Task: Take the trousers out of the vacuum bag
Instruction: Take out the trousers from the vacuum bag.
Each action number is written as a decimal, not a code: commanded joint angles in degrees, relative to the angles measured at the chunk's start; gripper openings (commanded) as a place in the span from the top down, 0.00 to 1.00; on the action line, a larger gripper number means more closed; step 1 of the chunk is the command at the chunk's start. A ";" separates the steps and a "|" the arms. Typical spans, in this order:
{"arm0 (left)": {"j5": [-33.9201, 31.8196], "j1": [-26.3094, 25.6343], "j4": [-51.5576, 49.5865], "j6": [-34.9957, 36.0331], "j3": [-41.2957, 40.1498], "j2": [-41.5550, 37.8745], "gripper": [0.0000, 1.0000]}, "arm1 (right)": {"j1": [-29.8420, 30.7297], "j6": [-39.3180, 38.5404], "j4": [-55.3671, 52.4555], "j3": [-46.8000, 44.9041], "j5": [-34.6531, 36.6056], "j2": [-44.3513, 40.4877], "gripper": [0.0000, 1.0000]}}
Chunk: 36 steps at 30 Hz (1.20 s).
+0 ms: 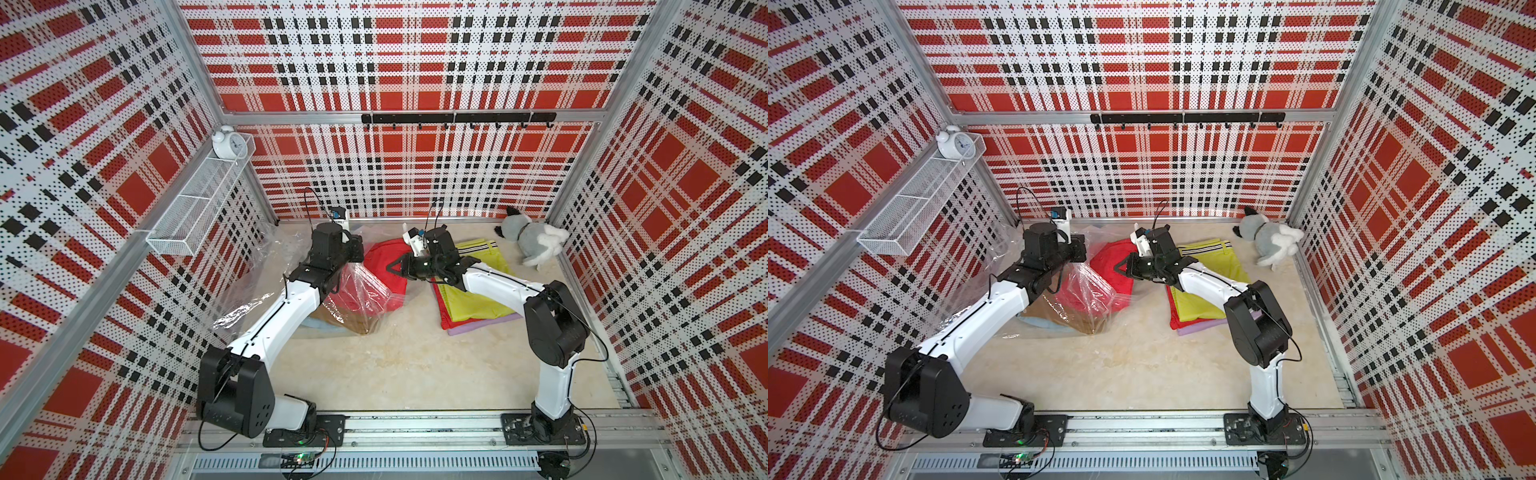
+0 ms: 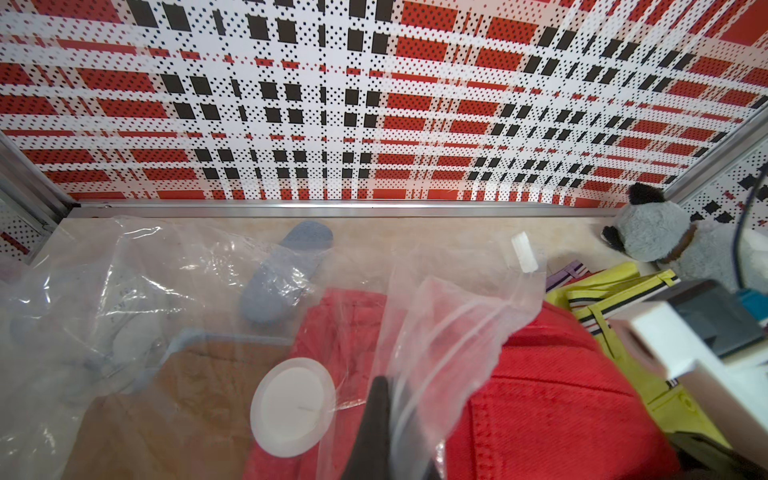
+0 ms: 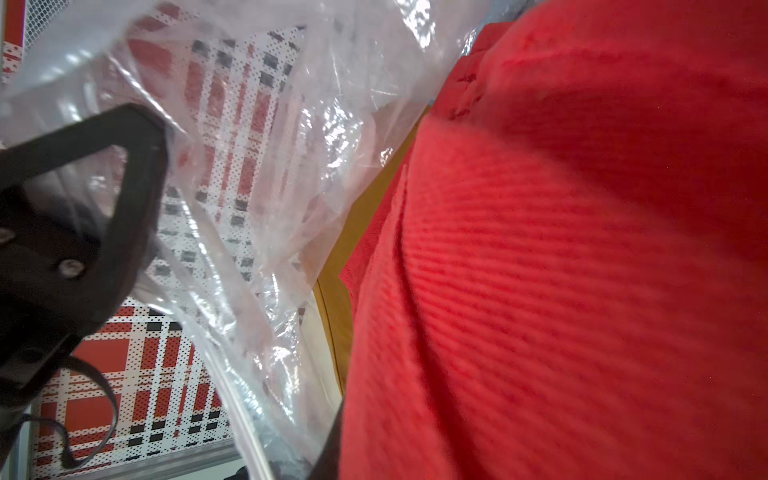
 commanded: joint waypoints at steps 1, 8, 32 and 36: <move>-0.93 0.33 2.92 0.39 0.40 -0.86 1.00 | -1.90 -5.31 -4.78 3.78 0.03 -5.52 1.00; -0.98 0.31 2.92 0.37 0.31 -0.82 1.00 | -4.58 -8.03 -11.09 7.06 0.37 -8.78 1.00; -1.20 0.60 2.86 0.13 0.34 -0.43 1.00 | -17.08 0.50 -9.24 3.22 -0.10 -29.70 1.00; -1.26 0.54 2.70 0.14 0.40 -0.42 1.00 | -19.79 0.98 -9.13 2.80 0.67 -31.07 1.00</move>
